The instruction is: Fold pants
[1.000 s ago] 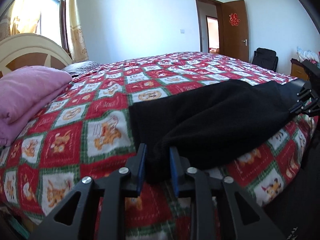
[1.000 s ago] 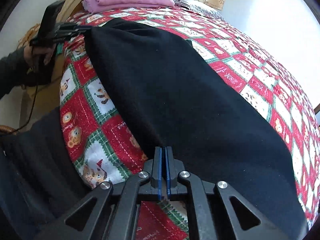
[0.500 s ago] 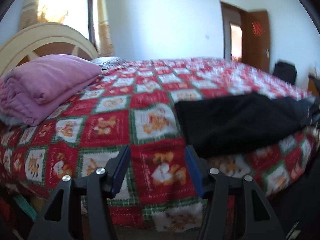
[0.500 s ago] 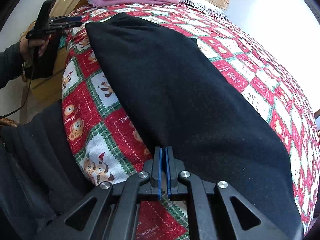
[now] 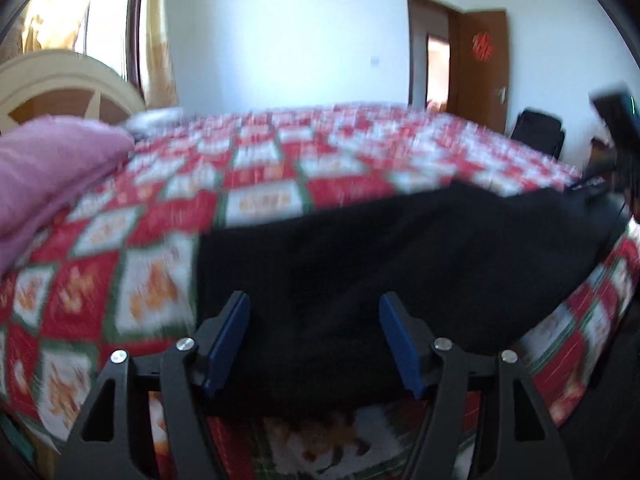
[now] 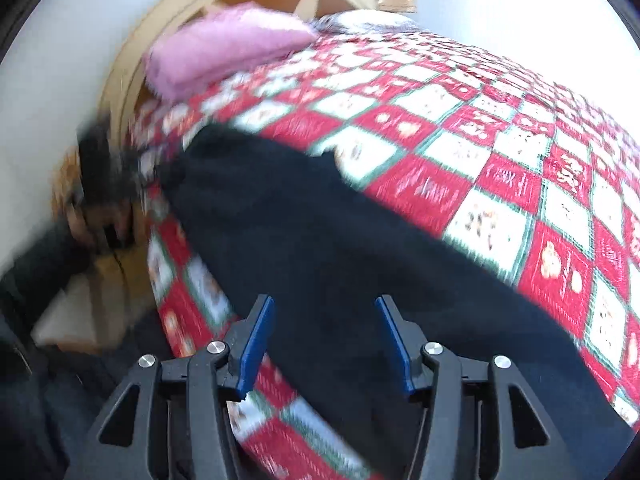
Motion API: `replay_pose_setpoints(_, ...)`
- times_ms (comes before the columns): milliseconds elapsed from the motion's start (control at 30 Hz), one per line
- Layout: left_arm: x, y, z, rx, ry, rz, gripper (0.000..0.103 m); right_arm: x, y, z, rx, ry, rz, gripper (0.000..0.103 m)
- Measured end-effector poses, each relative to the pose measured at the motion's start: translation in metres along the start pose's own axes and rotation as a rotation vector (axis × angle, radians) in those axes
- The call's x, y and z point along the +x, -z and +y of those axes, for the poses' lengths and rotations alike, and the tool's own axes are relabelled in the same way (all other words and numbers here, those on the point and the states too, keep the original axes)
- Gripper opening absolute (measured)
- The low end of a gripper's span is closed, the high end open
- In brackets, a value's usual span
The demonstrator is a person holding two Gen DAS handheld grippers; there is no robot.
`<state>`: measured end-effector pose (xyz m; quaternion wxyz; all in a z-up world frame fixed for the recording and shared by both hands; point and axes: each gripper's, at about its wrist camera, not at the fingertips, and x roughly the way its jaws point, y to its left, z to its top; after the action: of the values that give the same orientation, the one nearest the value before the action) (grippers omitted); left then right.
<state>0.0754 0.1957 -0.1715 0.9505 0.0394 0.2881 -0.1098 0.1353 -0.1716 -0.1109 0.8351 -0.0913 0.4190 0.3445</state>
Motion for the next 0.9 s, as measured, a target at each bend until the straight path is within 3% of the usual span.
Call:
replay_pose_setpoints(67, -0.004, 0.008, -0.002, 0.027, -0.013, -0.040, 0.071, 0.007, -0.020, -0.011, 0.044, -0.025, -0.008, 0.054)
replay_pose_setpoints(233, -0.008, 0.010, 0.001, 0.021, -0.012, -0.054, 0.071, 0.041, -0.064, -0.040, 0.243, -0.170, -0.019, 0.054)
replay_pose_setpoints(333, -0.005, 0.010, 0.002, 0.006, -0.015, -0.071, 0.074, 0.065, -0.078, -0.052, 0.326, -0.203, -0.010, 0.051)
replay_pose_setpoints(467, -0.003, 0.011, 0.002, -0.007, -0.015, -0.092, 0.076, 0.109, -0.081, -0.071, 0.512, -0.338, 0.075, 0.047)
replay_pose_setpoints(533, -0.003, 0.012, 0.002, -0.010, -0.014, -0.101, 0.076, 0.123, -0.078, -0.070, 0.551, -0.423, 0.119, 0.041)
replay_pose_setpoints(567, -0.003, 0.013, 0.003, -0.014, -0.013, -0.105, 0.077, 0.124, -0.077, -0.067, 0.553, -0.441, 0.122, 0.032)
replay_pose_setpoints(667, -0.003, 0.012, 0.002, -0.023, -0.014, -0.112, 0.078, 0.127, -0.079, -0.059, 0.523, -0.415, 0.117, 0.006)
replay_pose_setpoints(800, -0.006, 0.007, 0.004, -0.057, -0.043, -0.109, 0.079, 0.100, -0.090, -0.047, 0.457, -0.350, 0.001, 0.004)
replay_pose_setpoints(900, 0.001, 0.010, 0.012, -0.082, -0.106, -0.083, 0.097, 0.090, -0.097, -0.045, 0.420, -0.286, -0.041, 0.003)
